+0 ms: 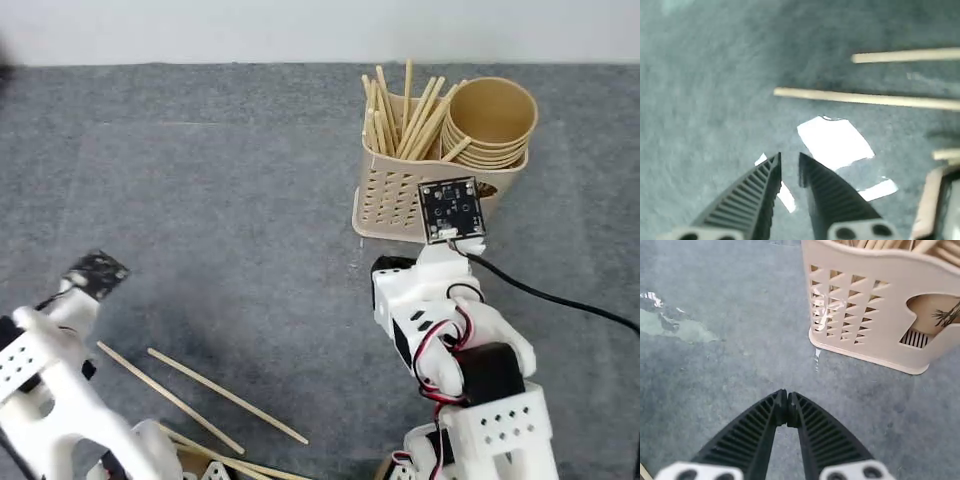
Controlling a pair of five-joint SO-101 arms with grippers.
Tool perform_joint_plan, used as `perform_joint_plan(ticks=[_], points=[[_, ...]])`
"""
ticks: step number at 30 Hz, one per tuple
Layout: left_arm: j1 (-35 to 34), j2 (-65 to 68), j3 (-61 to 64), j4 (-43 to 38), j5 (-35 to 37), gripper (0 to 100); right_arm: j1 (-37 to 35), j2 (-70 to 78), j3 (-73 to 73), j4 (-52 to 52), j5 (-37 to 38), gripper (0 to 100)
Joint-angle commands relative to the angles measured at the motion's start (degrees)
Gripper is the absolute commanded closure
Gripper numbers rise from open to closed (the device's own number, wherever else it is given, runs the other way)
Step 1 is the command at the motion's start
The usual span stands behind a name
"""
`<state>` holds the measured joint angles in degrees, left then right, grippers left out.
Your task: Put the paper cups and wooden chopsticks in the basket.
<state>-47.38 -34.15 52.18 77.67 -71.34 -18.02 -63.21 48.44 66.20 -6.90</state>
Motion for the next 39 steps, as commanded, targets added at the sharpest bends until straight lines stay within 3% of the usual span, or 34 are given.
perform_joint_plan(ticks=[1,5,12,19,25,35,39], points=[[2.81,-1.14,-1.36,0.79,-8.09,83,0.04,-0.75,-0.35,0.13,-0.53,99.0],[3.69,-1.14,-1.80,0.79,-16.70,75,0.13,-0.92,1.58,-0.22,-0.53,98.8],[5.71,-1.14,-1.27,0.79,-30.59,74,0.13,-1.19,8.00,-3.91,-0.53,98.7],[15.65,-1.05,4.35,0.00,-31.21,74,0.13,-1.19,10.11,-6.64,-0.53,98.7],[22.24,-0.70,12.09,-9.76,-31.03,74,0.13,-1.19,10.20,-6.29,-0.53,98.7],[24.62,-0.62,19.74,-21.63,-31.12,74,0.22,-1.19,10.20,-6.20,-0.53,98.7],[24.70,-1.05,25.19,-32.26,-28.84,76,0.22,-1.19,10.20,-6.11,-0.53,98.7]])
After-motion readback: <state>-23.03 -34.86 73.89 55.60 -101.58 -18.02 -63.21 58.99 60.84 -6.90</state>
